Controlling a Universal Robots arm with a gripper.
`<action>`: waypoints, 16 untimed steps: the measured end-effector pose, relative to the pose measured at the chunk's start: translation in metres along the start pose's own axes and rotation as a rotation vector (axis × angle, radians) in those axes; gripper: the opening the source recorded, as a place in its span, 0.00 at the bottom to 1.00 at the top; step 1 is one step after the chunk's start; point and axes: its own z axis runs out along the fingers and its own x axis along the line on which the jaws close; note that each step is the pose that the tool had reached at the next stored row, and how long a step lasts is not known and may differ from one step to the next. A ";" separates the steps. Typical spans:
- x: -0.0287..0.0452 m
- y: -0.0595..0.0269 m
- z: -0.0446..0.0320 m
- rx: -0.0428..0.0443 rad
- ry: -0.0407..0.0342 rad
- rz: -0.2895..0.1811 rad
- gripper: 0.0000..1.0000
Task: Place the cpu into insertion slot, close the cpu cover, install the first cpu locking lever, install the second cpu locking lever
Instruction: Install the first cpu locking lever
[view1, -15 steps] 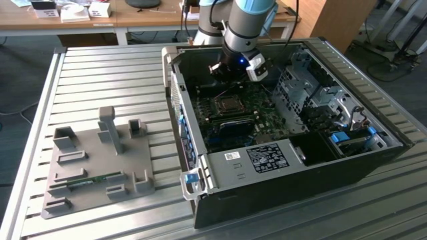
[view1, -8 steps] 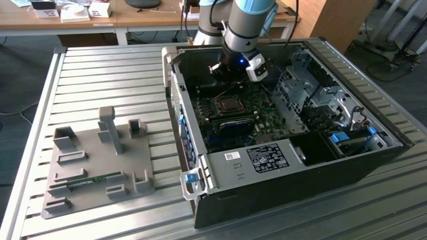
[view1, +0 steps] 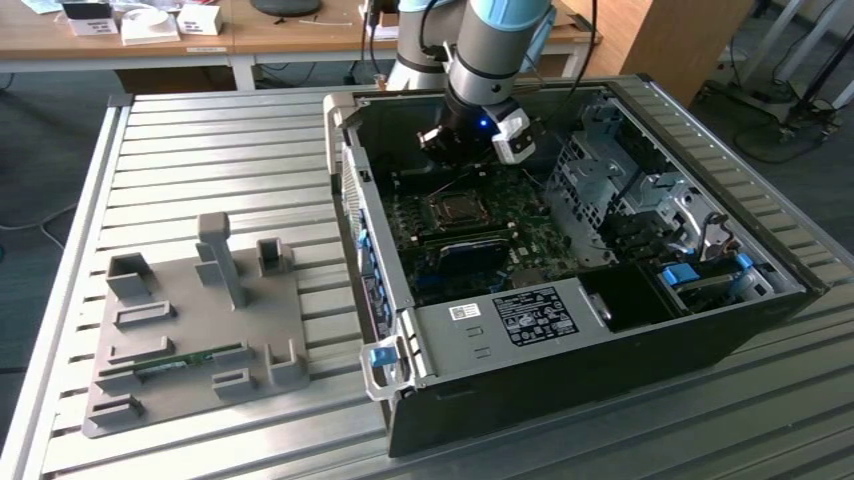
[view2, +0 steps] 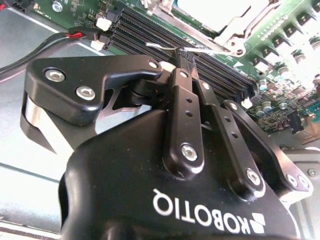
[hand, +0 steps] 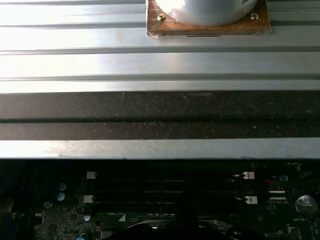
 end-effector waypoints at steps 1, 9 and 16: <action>0.0000 0.0000 0.0001 0.0000 0.0000 0.000 0.11; 0.0000 -0.0002 0.0008 0.0000 0.0000 0.000 0.11; 0.0001 -0.0008 0.0033 -0.0001 0.0000 0.000 0.11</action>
